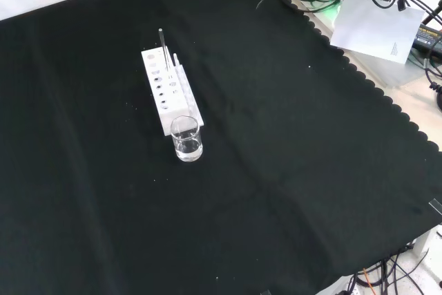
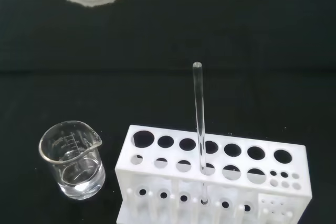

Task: Take the glass rod from the white test tube rack.

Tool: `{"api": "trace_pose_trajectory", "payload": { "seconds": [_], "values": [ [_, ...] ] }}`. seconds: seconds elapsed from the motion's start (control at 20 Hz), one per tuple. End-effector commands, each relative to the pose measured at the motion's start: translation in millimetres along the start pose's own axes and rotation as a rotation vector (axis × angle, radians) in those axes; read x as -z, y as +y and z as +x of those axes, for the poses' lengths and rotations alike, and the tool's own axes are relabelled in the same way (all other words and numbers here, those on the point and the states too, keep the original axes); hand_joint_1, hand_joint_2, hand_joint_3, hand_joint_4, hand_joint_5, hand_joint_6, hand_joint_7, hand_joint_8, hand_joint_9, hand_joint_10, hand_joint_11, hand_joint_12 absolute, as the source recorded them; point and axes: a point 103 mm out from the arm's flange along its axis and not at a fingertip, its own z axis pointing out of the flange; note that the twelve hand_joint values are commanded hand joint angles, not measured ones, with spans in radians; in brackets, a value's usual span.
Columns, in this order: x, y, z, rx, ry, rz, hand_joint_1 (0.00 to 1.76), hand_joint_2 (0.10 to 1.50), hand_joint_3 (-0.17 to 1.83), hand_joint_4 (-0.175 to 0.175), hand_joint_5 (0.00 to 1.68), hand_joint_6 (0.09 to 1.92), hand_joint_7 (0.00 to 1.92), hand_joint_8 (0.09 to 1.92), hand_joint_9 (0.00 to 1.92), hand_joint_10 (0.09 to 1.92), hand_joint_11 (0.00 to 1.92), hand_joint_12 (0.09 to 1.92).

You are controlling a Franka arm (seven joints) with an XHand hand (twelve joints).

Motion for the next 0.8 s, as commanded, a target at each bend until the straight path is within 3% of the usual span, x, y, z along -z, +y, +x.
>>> {"api": "trace_pose_trajectory", "payload": {
  "seconds": [0.05, 0.5, 0.8],
  "values": [
    [-22.8, 37.3, -8.0, 0.022, 0.002, -0.001, 0.74, 0.69, 0.53, -0.014, 0.00, 0.09, 0.00, 0.09, 0.04, 0.09, 0.00, 0.79],
    [-62.3, 54.5, -15.2, 0.013, 0.011, 0.007, 0.71, 0.71, 0.53, -0.013, 0.00, 0.09, 0.00, 0.09, 0.05, 0.10, 0.00, 0.83],
    [-86.6, 66.4, -20.4, 0.017, -0.004, 0.030, 0.68, 0.74, 0.49, -0.018, 0.00, 0.09, 0.00, 0.09, 0.00, 0.34, 0.00, 0.88]
  ]
}}
